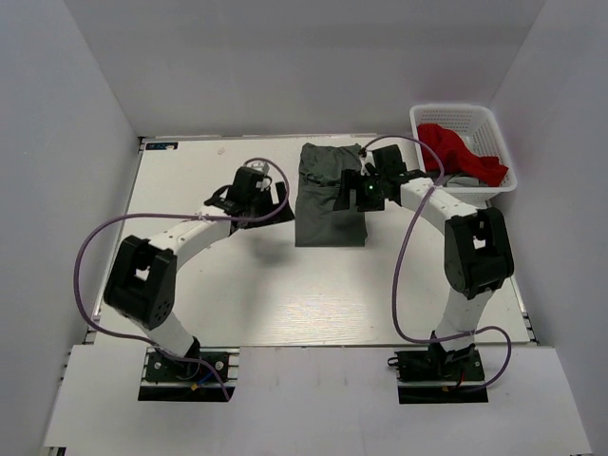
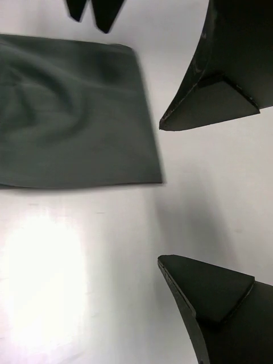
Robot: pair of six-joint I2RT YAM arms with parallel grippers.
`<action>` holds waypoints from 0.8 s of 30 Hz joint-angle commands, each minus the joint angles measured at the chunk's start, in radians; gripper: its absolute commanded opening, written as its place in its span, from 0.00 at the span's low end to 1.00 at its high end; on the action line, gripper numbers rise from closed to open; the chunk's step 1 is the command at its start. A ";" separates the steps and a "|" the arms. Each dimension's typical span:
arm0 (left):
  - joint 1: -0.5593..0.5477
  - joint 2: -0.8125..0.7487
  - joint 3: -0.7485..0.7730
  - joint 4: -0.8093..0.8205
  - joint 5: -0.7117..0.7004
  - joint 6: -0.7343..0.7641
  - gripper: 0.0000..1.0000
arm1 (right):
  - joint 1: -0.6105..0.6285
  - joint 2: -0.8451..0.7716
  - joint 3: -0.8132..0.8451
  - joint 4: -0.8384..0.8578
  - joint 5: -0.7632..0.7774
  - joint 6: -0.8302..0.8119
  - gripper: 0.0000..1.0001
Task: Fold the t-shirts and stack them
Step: Fold the folded rectangular tshirt in 1/3 of the way, then grab one side of the 2/3 rectangular tshirt with both arms
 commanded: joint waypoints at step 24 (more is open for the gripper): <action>-0.130 0.208 -0.023 0.028 0.041 -0.041 0.53 | -0.016 -0.162 -0.447 0.215 0.032 0.280 0.77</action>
